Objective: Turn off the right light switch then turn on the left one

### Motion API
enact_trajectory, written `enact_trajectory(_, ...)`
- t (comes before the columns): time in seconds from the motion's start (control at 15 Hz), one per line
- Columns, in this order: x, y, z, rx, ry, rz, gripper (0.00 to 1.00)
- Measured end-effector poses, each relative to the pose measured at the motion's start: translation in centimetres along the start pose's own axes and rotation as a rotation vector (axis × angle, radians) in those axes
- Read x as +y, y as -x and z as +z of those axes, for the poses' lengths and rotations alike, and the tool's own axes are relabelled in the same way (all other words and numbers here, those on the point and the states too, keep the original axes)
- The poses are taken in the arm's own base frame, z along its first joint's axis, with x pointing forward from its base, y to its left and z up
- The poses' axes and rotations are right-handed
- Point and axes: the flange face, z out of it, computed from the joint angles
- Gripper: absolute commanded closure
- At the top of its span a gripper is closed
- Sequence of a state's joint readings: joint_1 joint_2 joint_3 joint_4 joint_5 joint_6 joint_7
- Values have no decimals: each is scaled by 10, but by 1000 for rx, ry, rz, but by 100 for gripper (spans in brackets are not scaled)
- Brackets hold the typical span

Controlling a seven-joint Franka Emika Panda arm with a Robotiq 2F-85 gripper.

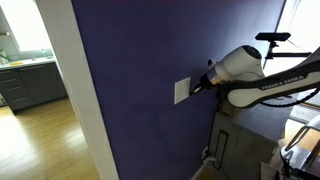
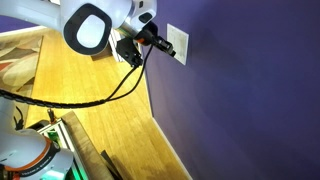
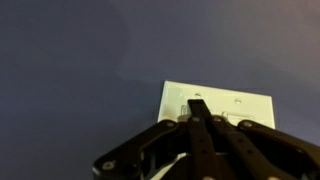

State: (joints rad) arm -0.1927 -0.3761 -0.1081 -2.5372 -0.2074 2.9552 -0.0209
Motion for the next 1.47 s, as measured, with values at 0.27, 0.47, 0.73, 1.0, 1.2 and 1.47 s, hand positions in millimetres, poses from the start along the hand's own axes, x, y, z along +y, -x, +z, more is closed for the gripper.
enact_trajectory(0.27,0,0,7,-1,-1,-1,100)
enact_trajectory(0.47,0,-4,11,0,-1,0,100)
enact_trajectory(0.73,0,-9,15,8,-2,3,100)
enact_trajectory(1.0,-2,-11,20,4,-8,9,100)
enact_trajectory(1.2,-2,-11,20,3,-11,16,100)
enact_trajectory(1.47,-3,-11,20,2,-15,22,100)
